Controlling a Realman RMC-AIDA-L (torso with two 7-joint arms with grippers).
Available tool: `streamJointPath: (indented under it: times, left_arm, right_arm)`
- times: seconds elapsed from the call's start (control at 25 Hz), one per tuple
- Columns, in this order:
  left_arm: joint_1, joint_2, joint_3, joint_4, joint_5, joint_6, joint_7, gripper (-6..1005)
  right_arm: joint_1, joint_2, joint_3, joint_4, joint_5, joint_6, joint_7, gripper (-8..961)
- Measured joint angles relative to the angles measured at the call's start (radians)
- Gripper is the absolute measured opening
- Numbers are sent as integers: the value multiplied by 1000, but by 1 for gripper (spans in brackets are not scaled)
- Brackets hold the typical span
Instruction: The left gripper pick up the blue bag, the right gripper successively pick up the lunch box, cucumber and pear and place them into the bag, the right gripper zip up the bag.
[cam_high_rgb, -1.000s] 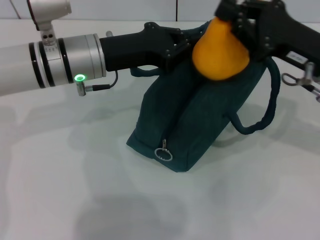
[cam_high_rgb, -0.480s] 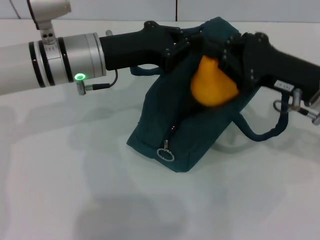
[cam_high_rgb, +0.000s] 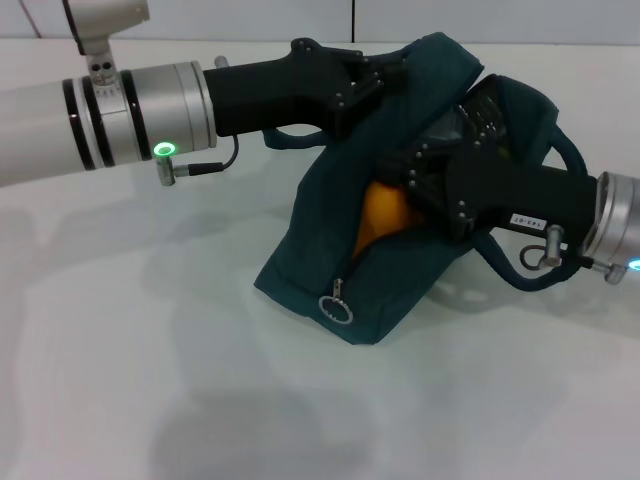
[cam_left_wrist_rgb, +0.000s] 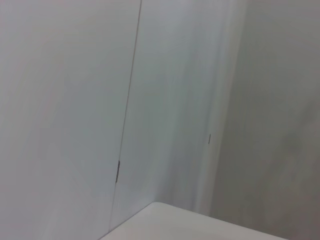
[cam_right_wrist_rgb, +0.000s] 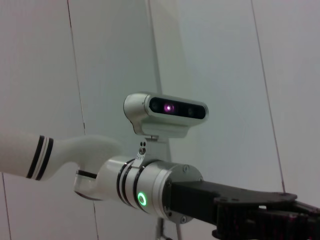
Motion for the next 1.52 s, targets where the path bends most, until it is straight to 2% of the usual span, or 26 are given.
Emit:
streamJointPath:
  times: [0.4, 0.48, 0.6, 0.68, 0.84, 0.96, 1.04, 1.4, 1.52]
  left_arm:
    - [6, 0, 0, -1, -4, 0, 1, 41]
    - [8, 0, 0, -1, -5, 0, 6, 41]
    - [12, 0, -1, -5, -6, 0, 12, 41]
    - [14, 0, -1, -8, -6, -1, 12, 41]
    - [16, 0, 0, -10, -7, -5, 13, 41]
    - [17, 0, 0, -10, -7, -6, 12, 41]
    - [15, 0, 0, -10, -7, -6, 13, 41]
    - [9, -2, 2, -10, -7, -6, 12, 41]
    - [9, -2, 2, -10, -7, -6, 12, 42]
  right_arm:
    - [-19, -3, 11, 1, 49, -46, 10, 127]
    - [-51, -6, 19, -4, 59, -77, 14, 130]
    - [-114, -17, 67, -20, 67, -161, 11, 235]
    - [-162, -33, 105, -33, 60, -223, 11, 305]
    - [-226, -100, 115, -50, 7, -326, 37, 370]
    - [-243, -123, 117, -48, -42, -341, 69, 386]
    - [-245, -120, 118, -45, -75, -316, 79, 378]
    - [-190, -71, 115, -58, -189, -130, 133, 329]
    - [-170, -68, 110, -58, -212, -107, 140, 314]
